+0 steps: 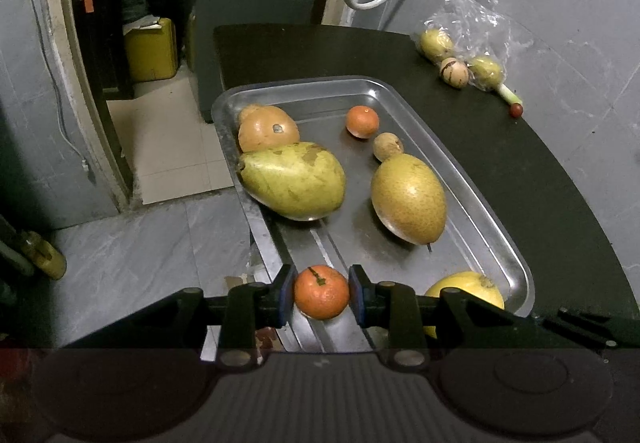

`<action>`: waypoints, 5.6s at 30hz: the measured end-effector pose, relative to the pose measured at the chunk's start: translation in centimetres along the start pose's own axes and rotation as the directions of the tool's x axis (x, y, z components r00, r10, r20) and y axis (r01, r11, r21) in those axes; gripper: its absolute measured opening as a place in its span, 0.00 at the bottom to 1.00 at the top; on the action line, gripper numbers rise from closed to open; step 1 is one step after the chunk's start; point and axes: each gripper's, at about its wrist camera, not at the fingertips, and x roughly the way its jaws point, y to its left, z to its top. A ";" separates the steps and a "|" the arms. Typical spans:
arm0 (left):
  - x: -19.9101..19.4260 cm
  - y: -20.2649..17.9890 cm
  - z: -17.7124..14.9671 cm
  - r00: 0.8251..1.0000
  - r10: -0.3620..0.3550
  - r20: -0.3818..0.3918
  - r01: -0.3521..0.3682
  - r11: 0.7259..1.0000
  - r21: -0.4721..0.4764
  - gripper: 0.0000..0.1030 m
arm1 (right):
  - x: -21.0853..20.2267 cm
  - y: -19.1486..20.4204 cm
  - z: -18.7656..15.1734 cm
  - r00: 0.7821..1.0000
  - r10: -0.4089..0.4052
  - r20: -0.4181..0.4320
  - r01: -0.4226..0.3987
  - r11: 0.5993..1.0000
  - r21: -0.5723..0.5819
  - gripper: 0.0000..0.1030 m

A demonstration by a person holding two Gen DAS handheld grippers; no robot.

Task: Organize fruits
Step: 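Carry the lemon and tangerine over the metal tray with both tools, then open both tools to drop the lemon and tangerine into the tray, then move both tools from the tray toward the striped fruit and red fruit, then close the left tool on the striped round fruit while the right tool grasps the small red fruit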

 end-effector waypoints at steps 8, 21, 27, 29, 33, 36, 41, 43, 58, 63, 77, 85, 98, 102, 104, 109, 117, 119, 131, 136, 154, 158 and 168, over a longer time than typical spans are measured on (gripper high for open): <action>0.0 -0.3 -0.1 1.000 -0.001 -0.002 0.001 1.000 0.006 0.31 | 0.0 0.0 0.0 1.000 0.001 -0.001 -0.001 1.000 -0.002 0.54; -1.3 0.9 -0.5 1.000 -0.010 0.028 0.011 0.998 -0.059 0.53 | -0.6 0.3 -0.1 1.000 -0.003 0.006 0.003 0.999 -0.047 0.62; -2.3 1.6 -1.0 0.999 -0.014 0.035 0.017 0.995 -0.097 0.72 | -0.9 0.3 -0.5 1.000 -0.007 -0.006 0.006 0.997 -0.074 0.74; -2.8 1.8 -1.2 0.999 -0.015 0.039 0.019 0.993 -0.119 0.83 | -1.0 0.4 -0.8 1.000 -0.003 -0.011 0.002 0.996 -0.092 0.79; -3.7 1.9 -1.6 0.999 -0.008 0.038 0.013 0.992 -0.129 0.96 | -1.3 0.8 -1.2 1.000 0.006 -0.024 -0.010 0.991 -0.136 0.88; -4.2 1.5 -2.0 1.000 -0.001 0.029 0.004 0.995 -0.102 0.99 | -1.8 0.9 -1.3 1.000 0.014 -0.025 -0.018 0.985 -0.173 0.95; -4.6 1.3 -2.5 1.000 -0.016 -0.020 0.014 0.996 -0.088 0.99 | -2.3 0.8 -1.6 0.998 0.024 -0.064 -0.037 0.976 -0.214 0.96; -4.7 1.3 -2.7 0.999 -0.020 -0.044 0.016 0.995 -0.097 0.99 | -2.5 0.7 -1.8 0.997 0.015 -0.076 -0.031 0.974 -0.225 0.97; -4.4 -1.9 -3.1 0.985 -0.070 -0.161 0.067 0.997 -0.023 0.99 | -5.1 -6.0 -1.2 0.987 -0.147 -0.067 0.140 0.985 -0.105 0.99; -4.1 -4.1 -2.5 0.983 -0.085 -0.166 0.088 0.996 0.013 0.99 | -6.6 -8.5 -0.4 0.969 -0.249 0.007 0.249 0.967 -0.054 0.99; -3.0 -9.6 1.4 0.984 -0.142 -0.112 0.146 0.989 0.036 0.99 | -9.5 -13.6 5.7 0.921 -0.306 0.239 0.333 0.940 -0.079 0.99; -2.7 -11.9 5.0 0.999 -0.041 0.006 0.041 0.998 0.049 0.99 | -10.0 -16.0 10.2 0.912 -0.260 0.318 0.303 0.949 -0.094 0.99; 1.6 -14.6 13.3 0.992 0.036 0.124 -0.034 0.999 -0.017 0.99 | -6.5 -19.8 15.8 0.892 -0.197 0.407 0.224 0.974 -0.021 0.99; 4.3 -15.3 15.3 0.991 0.025 0.133 -0.023 1.000 -0.017 0.99 | -3.5 -21.2 16.6 0.909 -0.192 0.369 0.203 0.979 0.010 0.99; 5.8 -15.3 16.1 0.991 0.003 0.136 0.001 1.000 -0.031 0.99 | -2.4 -21.9 16.7 0.919 -0.185 0.347 0.189 0.982 0.023 0.99; 9.0 -15.0 17.6 0.991 -0.034 0.126 0.043 0.997 -0.067 0.99 | 0.2 -23.0 17.0 0.927 -0.183 0.327 0.187 0.982 0.019 0.99; 13.9 -15.8 20.2 0.994 -0.044 0.097 0.050 0.997 -0.062 0.99 | 4.0 -25.3 17.8 0.931 -0.208 0.300 0.196 0.978 0.070 0.99; 15.3 -16.3 20.8 0.995 -0.048 0.087 0.052 0.998 -0.044 0.99 | 4.9 -25.5 17.9 0.927 -0.212 0.308 0.200 0.977 0.069 0.97; 20.6 -18.9 23.0 0.998 -0.043 0.054 0.041 0.999 0.028 0.99 | 9.1 -25.7 18.9 0.907 -0.322 0.270 0.333 0.943 0.008 0.81; 22.1 -19.5 23.7 0.999 -0.026 0.048 0.025 0.999 0.032 0.99 | 10.0 -25.9 19.4 0.893 -0.363 0.265 0.364 0.930 0.044 0.73; 23.3 -20.5 23.7 0.998 -0.008 0.056 0.004 0.997 0.075 0.75 | 11.7 -27.6 20.2 0.881 -0.391 0.265 0.343 0.916 0.211 0.46; 23.5 -20.4 23.5 0.998 -0.008 0.057 0.005 0.998 0.060 0.63 | 11.7 -27.7 20.3 0.880 -0.391 0.272 0.341 0.916 0.214 0.39; 23.3 -20.5 23.0 0.997 -0.013 0.070 0.008 0.998 0.069 0.52 | 11.4 -27.4 19.8 0.877 -0.389 0.283 0.348 0.919 0.186 0.23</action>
